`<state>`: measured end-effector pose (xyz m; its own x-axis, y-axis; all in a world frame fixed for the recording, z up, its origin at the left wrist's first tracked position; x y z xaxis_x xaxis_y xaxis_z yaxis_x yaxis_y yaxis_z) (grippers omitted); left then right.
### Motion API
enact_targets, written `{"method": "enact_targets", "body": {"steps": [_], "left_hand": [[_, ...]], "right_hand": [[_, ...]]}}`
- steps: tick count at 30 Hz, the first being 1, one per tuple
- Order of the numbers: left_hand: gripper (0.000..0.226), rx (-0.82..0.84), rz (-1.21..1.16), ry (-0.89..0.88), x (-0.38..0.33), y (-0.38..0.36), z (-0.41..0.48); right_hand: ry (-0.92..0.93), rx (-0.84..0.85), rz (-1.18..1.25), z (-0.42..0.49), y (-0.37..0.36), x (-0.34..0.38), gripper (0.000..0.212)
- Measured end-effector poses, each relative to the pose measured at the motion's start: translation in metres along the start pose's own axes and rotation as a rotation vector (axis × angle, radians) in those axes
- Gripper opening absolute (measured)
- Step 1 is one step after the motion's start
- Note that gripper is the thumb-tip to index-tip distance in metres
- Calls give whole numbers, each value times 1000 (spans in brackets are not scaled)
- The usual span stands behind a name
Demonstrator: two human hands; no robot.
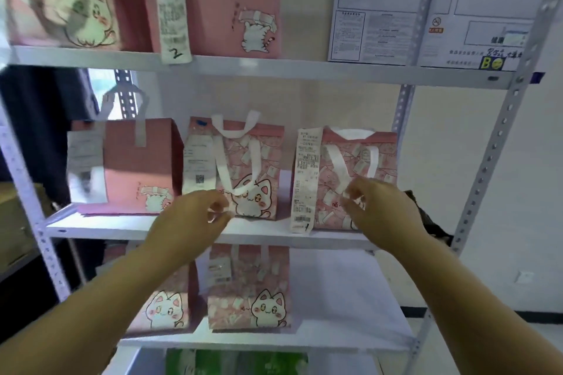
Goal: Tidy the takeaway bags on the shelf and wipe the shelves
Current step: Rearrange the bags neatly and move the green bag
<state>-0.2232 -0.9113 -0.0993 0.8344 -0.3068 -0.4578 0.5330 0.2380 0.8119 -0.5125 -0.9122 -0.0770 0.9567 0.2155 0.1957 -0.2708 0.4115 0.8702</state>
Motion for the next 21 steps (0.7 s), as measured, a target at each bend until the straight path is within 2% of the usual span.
{"method": "enact_targets", "body": {"steps": [4, 10, 13, 21], "left_hand": [[12, -41, 105, 2, 19, 61, -36], [7, -136, 193, 22, 52, 142, -70], [9, -178, 226, 71, 73, 179, -75], [10, -293, 309, 47, 119, 261, -66]], "right_hand": [[108, 6, -45, -5, 11, 74, 26], [265, -1, 12, -1, 30, 175, 25], [338, -21, 32, 11, 42, 219, 23], [459, -118, 128, 67, 58, 307, 27]]}}
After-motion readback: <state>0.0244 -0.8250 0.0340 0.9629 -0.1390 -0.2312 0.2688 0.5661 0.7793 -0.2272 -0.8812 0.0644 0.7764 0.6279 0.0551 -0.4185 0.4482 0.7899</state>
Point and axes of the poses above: each hand's wrist, its own z-axis towards the middle knuckle, its own y-axis out of the back of the hand, x = y × z, the point moved 6 cm from there along z, towards the middle knuckle, and after that the axes turned 8 degrees about x, right-handed, at the moved point
